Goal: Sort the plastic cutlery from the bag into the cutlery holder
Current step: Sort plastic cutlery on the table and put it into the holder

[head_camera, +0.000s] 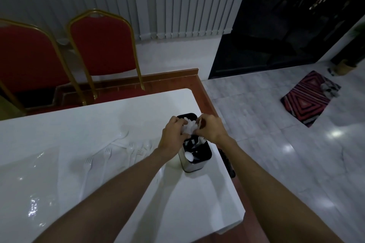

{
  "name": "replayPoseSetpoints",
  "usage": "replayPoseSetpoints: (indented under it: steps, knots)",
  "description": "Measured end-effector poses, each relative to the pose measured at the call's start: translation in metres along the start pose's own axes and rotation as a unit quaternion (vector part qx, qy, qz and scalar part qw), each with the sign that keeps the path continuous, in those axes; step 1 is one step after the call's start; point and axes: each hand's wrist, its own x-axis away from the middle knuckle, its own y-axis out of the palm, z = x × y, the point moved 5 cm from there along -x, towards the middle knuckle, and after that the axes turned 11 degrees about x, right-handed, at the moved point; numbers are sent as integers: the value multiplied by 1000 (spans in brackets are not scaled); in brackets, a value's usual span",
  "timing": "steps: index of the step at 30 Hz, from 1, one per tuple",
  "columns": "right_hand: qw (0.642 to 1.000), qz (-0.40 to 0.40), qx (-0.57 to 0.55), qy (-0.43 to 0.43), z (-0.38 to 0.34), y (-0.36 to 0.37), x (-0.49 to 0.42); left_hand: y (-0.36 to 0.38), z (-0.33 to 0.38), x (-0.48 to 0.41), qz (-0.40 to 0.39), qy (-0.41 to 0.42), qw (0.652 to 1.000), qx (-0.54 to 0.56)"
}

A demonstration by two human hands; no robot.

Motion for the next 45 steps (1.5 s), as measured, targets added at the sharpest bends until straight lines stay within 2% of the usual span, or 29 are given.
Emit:
replayPoseSetpoints:
  steps: [6, 8, 10, 12, 13, 15, 17, 19, 21, 25, 29, 33, 38, 42, 45]
  knots:
    - [999, 39, -13, -11, -2, -4, 15, -10, -4, 12, -32, 49, 998, -1]
    - [996, 83, -23, -24, -14, -11, 25, -22, -8, 22, -22, 84, 996, -25]
    - [985, 165, -42, -37, -21, -22, 35, -33, -12, 27, -5, 107, 994, -27]
    - [965, 241, -73, -65, -37, -26, 45, -49, -26, 35, 19, 109, 994, -16]
    - [959, 255, -88, -90, -52, -21, 50, -61, -38, 42, 38, 98, 994, -14]
    - [955, 239, -101, -144, -78, -5, 56, -81, -62, 54, 79, 62, 995, -11]
    - [962, 182, -93, -182, -102, 24, 59, -99, -93, 69, 112, 17, 994, -10]
    - [972, 125, -79, -181, -113, 57, 58, -112, -120, 84, 132, -31, 991, -19]
    - [987, 62, -54, -139, -112, 100, 57, -120, -153, 104, 135, -98, 986, -26]
    - [999, -29, 19, 7, -87, 168, 64, -115, -193, 136, 127, -189, 974, -3]
    - [990, -45, 19, 133, -69, 193, 76, -93, -193, 148, 88, -224, 970, 16]
    - [988, -27, -9, 152, -69, 213, 74, -63, -200, 151, 38, -239, 970, -12]
    - [980, -24, -75, 180, -68, 212, 73, -60, -202, 149, 11, -219, 974, -53]
    - [982, -7, -118, 148, -81, 207, 77, -79, -202, 165, 48, -201, 978, -29]
    - [986, -31, -131, 94, -101, 214, 80, -100, -215, 185, 125, -227, 966, 21]
